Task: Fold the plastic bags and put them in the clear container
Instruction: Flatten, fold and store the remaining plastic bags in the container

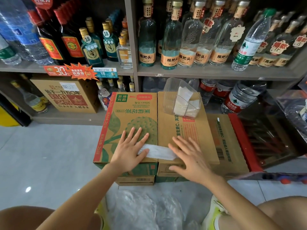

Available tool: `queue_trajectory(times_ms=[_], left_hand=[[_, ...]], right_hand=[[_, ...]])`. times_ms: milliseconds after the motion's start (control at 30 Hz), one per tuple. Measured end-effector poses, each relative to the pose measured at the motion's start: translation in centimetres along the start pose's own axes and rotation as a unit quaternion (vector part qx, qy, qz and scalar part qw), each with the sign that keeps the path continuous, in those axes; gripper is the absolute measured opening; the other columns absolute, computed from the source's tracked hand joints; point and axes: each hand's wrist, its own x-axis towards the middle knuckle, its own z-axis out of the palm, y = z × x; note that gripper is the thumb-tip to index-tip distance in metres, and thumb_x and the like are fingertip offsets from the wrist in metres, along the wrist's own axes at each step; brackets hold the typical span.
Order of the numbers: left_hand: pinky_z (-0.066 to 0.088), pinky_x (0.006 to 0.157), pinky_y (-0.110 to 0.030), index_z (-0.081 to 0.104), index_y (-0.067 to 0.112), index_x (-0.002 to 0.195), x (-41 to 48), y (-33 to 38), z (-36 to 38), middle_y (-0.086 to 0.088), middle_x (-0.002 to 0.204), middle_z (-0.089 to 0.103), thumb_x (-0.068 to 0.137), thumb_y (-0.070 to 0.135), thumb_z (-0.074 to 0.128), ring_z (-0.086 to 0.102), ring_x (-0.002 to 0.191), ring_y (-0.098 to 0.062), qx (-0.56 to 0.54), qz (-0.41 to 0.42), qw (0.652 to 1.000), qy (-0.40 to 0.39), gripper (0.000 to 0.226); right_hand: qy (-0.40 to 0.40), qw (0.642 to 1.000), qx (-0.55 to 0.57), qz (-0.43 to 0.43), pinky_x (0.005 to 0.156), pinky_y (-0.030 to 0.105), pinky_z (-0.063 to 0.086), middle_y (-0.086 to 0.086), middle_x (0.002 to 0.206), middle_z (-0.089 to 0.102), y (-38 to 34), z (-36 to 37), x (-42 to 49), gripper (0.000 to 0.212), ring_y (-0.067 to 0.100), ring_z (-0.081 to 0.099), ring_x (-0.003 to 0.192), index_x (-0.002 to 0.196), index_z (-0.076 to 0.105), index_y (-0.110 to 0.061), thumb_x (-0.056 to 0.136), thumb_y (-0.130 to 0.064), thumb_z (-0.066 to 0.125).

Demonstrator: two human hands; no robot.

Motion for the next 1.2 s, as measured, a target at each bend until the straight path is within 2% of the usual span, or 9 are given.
queue_trajectory(times_ms=[200, 333, 533, 667, 800, 900, 1000, 1100, 1200], left_hand=[[-0.006, 0.119, -0.041, 0.033, 0.023, 0.148, 0.4, -1.3, -1.4, -0.006, 0.158, 0.015, 0.082, 0.079, 0.014, 0.002, 0.148, -0.025, -0.056, -0.010, 0.995, 0.079, 0.089], [0.044, 0.096, -0.042, 0.074, 0.022, 0.100, -2.1, 1.7, -0.8, -0.003, 0.117, 0.065, 0.082, 0.051, 0.051, 0.055, 0.113, -0.024, -0.175, 0.004, 0.957, 0.232, 0.041], [0.051, 0.078, -0.034, 0.075, 0.024, 0.094, -2.9, 4.2, 1.2, 0.009, 0.097, 0.068, 0.077, 0.047, 0.062, 0.057, 0.094, -0.012, -0.241, 0.037, 0.945, 0.218, 0.031], [0.045, 0.065, -0.024, 0.077, 0.024, 0.083, -2.2, 4.7, 0.9, 0.010, 0.083, 0.069, 0.081, 0.045, 0.058, 0.060, 0.077, -0.014, -0.229, 0.003, 0.937, 0.263, 0.028], [0.037, 0.063, -0.008, 0.075, 0.026, 0.088, -2.0, 4.8, -0.3, 0.015, 0.082, 0.068, 0.088, 0.037, 0.066, 0.057, 0.076, -0.003, -0.347, -0.124, 0.902, 0.224, 0.014], [0.043, 0.066, -0.015, 0.067, 0.034, 0.089, -1.9, 4.5, -1.1, 0.016, 0.081, 0.067, 0.091, 0.037, 0.064, 0.059, 0.078, 0.000, -0.450, -0.201, 0.855, 0.158, 0.005], [0.046, 0.072, -0.024, 0.062, 0.038, 0.082, -1.6, 4.2, -1.8, 0.010, 0.082, 0.069, 0.090, 0.034, 0.064, 0.064, 0.082, -0.009, -0.511, -0.228, 0.814, 0.159, 0.010], [0.047, 0.076, -0.029, 0.061, 0.038, 0.081, -1.5, 4.1, -1.9, 0.008, 0.082, 0.071, 0.090, 0.032, 0.065, 0.065, 0.083, -0.012, -0.534, -0.244, 0.795, 0.154, 0.011], [0.046, 0.074, -0.029, 0.061, 0.037, 0.085, -1.6, 4.2, -2.0, 0.011, 0.076, 0.069, 0.090, 0.033, 0.065, 0.062, 0.076, -0.009, -0.530, -0.244, 0.798, 0.149, 0.008]], right_hand=[[0.103, 0.992, 0.032, -0.061, 0.097, 0.036, 0.030, -0.002, 0.116, 0.066, -1.2, 1.4, 0.1, 0.040, 0.018, 0.056, 0.107, 0.103, 0.071, -0.024, 0.066, -0.029, 0.085], [0.167, 0.984, 0.045, -0.043, 0.083, 0.035, 0.033, -0.005, 0.105, 0.070, -2.1, 1.3, -0.2, 0.015, 0.019, 0.061, 0.095, 0.092, 0.075, -0.026, 0.083, -0.032, 0.064], [0.142, 0.986, 0.087, 0.014, 0.073, 0.031, 0.027, -0.015, 0.091, 0.071, -3.3, -0.1, 0.1, 0.030, 0.014, 0.061, 0.081, 0.085, 0.076, -0.030, 0.088, -0.042, 0.049], [0.026, 0.984, 0.161, 0.066, 0.086, 0.031, 0.031, -0.018, 0.106, 0.068, -3.8, -2.9, 1.4, 0.023, 0.007, 0.057, 0.098, 0.108, 0.071, -0.032, 0.093, -0.040, 0.055], [-0.003, 0.857, 0.481, 0.184, 0.092, 0.023, 0.041, -0.017, 0.114, 0.064, -2.9, -6.1, 2.6, 0.032, 0.002, 0.055, 0.109, 0.118, 0.062, -0.029, 0.095, -0.044, 0.045], [0.046, 0.763, 0.603, 0.228, 0.093, 0.026, 0.042, -0.014, 0.111, 0.068, -1.7, -6.5, 3.6, 0.048, 0.001, 0.060, 0.104, 0.120, 0.060, -0.026, 0.096, -0.053, 0.029], [-0.008, 0.726, 0.654, 0.210, 0.096, 0.030, 0.044, -0.008, 0.117, 0.067, -2.8, -5.3, 4.6, 0.048, 0.008, 0.060, 0.110, 0.119, 0.057, -0.026, 0.086, -0.055, 0.037], [-0.053, 0.665, 0.713, 0.216, 0.091, 0.031, 0.045, 0.002, 0.123, 0.064, -4.8, -3.7, 5.7, 0.046, 0.017, 0.058, 0.115, 0.128, 0.053, -0.016, 0.084, -0.032, 0.053], [-0.025, 0.699, 0.668, 0.254, 0.077, 0.026, 0.044, -0.001, 0.112, 0.065, -6.1, -3.0, 6.6, 0.030, 0.012, 0.059, 0.097, 0.118, 0.059, -0.013, 0.089, -0.008, 0.059]])
